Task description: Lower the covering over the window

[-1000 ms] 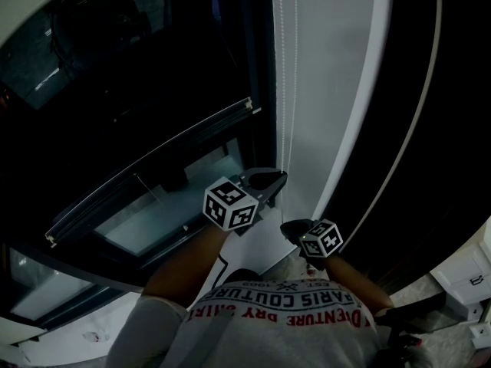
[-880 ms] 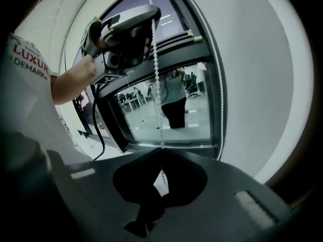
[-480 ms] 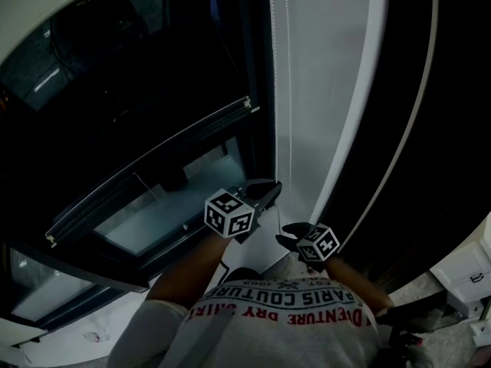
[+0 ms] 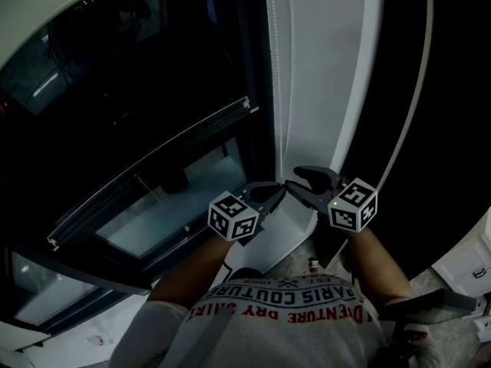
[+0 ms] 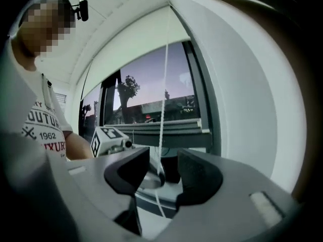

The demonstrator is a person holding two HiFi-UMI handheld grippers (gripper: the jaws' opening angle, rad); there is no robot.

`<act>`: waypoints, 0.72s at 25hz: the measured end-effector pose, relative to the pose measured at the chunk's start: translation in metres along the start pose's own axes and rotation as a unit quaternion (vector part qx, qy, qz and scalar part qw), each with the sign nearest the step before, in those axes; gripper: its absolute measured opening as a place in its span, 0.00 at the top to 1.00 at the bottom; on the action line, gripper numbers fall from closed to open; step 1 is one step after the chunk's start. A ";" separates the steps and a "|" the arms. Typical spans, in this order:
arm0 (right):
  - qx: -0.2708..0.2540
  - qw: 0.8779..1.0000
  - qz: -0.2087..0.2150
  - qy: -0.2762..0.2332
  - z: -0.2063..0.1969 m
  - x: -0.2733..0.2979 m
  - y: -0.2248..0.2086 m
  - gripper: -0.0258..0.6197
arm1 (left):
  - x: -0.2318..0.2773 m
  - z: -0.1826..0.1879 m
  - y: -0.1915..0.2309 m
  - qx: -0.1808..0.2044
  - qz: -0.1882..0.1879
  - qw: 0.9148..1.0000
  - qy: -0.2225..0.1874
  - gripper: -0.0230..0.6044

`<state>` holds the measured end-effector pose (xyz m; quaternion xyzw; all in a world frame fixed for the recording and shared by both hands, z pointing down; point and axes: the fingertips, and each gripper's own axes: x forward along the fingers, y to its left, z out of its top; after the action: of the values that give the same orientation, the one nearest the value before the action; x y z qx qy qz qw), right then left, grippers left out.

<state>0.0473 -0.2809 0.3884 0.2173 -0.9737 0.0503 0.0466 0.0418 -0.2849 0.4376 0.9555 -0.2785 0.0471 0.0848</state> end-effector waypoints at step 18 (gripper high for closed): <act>-0.053 0.996 0.010 -0.067 0.096 0.013 0.010 0.93 | 0.009 0.001 -0.019 0.002 -0.024 1.000 -0.006 0.95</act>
<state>0.0249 -0.2882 0.2938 0.2077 -0.9780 -0.0160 -0.0079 0.0601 -0.2744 0.4350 0.9625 -0.2555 0.0404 0.0820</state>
